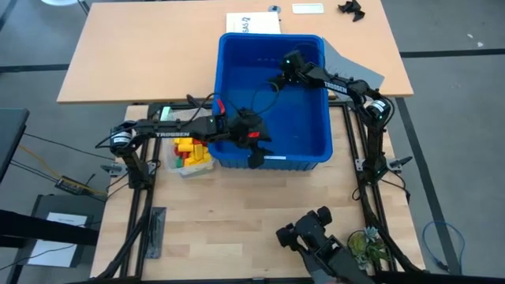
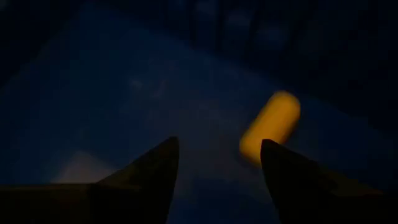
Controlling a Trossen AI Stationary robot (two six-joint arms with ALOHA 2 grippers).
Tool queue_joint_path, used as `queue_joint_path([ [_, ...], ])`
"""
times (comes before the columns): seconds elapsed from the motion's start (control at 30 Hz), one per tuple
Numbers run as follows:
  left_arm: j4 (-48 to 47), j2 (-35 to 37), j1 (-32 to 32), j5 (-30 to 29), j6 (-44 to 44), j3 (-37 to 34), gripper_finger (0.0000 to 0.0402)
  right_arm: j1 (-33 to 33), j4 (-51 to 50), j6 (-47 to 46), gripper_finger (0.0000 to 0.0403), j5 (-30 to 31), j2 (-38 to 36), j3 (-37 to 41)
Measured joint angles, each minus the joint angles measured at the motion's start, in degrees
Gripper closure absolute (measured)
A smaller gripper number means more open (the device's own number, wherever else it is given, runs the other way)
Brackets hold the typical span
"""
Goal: Sort blocks
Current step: Put the yellow block into the transparent bin
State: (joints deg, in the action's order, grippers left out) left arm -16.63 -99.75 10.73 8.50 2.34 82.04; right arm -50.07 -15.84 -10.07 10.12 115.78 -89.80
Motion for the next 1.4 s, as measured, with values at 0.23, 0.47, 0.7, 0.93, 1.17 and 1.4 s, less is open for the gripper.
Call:
queue_joint_path([
  [0.23, 2.3, -1.6, -1.3, 0.2, -0.3, 0.0, 0.0154, -2.3, 1.9, -0.9, 0.0176, 6.9, 2.5, -0.1],
  [0.47, 2.3, -1.7, -1.6, 0.3, 0.2, -0.2, 0.0154, -4.0, -1.7, -2.1, 0.0176, 6.7, 7.6, 0.0],
  [0.7, 2.6, -1.7, -1.5, 0.0, 0.4, -0.1, 0.0154, -4.0, -4.2, -1.2, 0.0176, 7.2, 11.1, -0.5],
  [0.93, 3.3, -1.7, -1.5, -1.4, 0.4, -0.1, 0.0154, -3.6, -3.1, 5.3, 0.0270, 4.2, 9.9, -0.2],
  [1.17, -2.1, -1.0, -1.5, -8.4, 2.2, 3.0, 0.0154, -3.1, -4.8, 12.4, 0.0277, -1.6, 2.3, 0.4],
  [1.4, -14.3, 2.3, -1.7, -15.6, 6.1, 11.3, 0.0154, -0.6, -10.1, 16.0, 0.0277, -16.7, -12.0, 0.2],
])
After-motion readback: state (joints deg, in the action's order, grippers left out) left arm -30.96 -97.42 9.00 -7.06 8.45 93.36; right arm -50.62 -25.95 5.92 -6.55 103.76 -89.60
